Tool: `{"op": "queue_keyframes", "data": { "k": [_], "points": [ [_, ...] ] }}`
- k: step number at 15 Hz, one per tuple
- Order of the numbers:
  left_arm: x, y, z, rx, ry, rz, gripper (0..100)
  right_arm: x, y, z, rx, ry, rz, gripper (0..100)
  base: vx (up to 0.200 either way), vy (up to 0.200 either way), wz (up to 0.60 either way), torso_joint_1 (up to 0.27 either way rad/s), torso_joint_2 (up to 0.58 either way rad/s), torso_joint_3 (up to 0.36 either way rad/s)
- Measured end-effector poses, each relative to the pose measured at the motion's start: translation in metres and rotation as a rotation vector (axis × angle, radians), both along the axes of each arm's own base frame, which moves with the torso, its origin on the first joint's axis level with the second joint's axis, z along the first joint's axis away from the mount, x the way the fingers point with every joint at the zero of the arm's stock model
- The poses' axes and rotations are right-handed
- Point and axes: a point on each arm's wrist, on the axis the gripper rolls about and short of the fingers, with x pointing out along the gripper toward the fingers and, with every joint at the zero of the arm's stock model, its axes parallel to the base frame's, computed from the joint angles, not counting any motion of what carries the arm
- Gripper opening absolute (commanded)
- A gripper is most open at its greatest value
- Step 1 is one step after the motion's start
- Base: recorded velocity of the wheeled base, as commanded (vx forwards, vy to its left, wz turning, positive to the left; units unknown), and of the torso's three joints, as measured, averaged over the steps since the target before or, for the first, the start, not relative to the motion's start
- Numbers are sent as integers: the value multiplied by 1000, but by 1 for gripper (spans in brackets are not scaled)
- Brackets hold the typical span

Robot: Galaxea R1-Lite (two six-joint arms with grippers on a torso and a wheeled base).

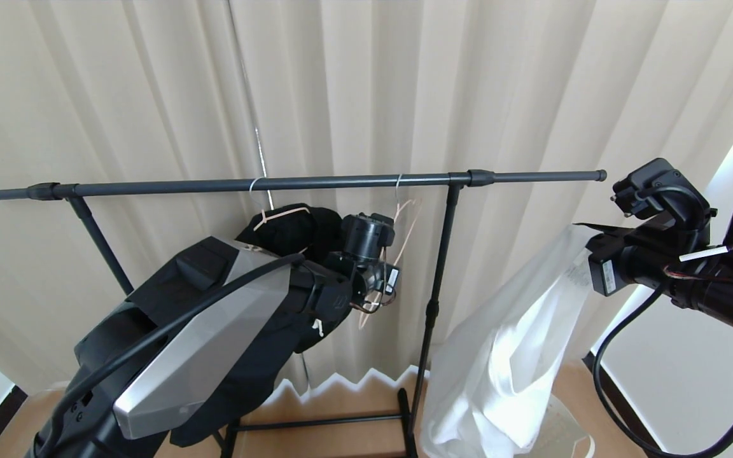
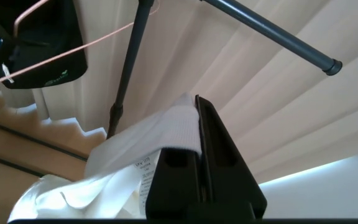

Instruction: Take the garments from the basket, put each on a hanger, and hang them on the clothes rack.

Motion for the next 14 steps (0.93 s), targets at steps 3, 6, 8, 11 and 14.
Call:
{"op": "queue_keyframes", "data": {
  "k": [3,6,8,11,14],
  "points": [
    [0,0,1,-2,-4,7,0,0,0,0,0,1,0,0,0,0,0,0,0,0],
    [1,1,2,4,-12,24,0,0,0,-1,-1,2,0,0,0,0,0,0,0,0],
    [0,1,4,0,-17,25,0,0,0,-1,-1,5,0,0,0,0,0,0,0,0],
    [0,2,10,-1,-33,43,0,-1,0,-2,-1,5,0,0,0,0,0,0,0,0],
    [-2,3,22,-13,-50,50,0,-1,0,-1,-1,4,0,0,0,0,0,0,0,0]
  ]
}}
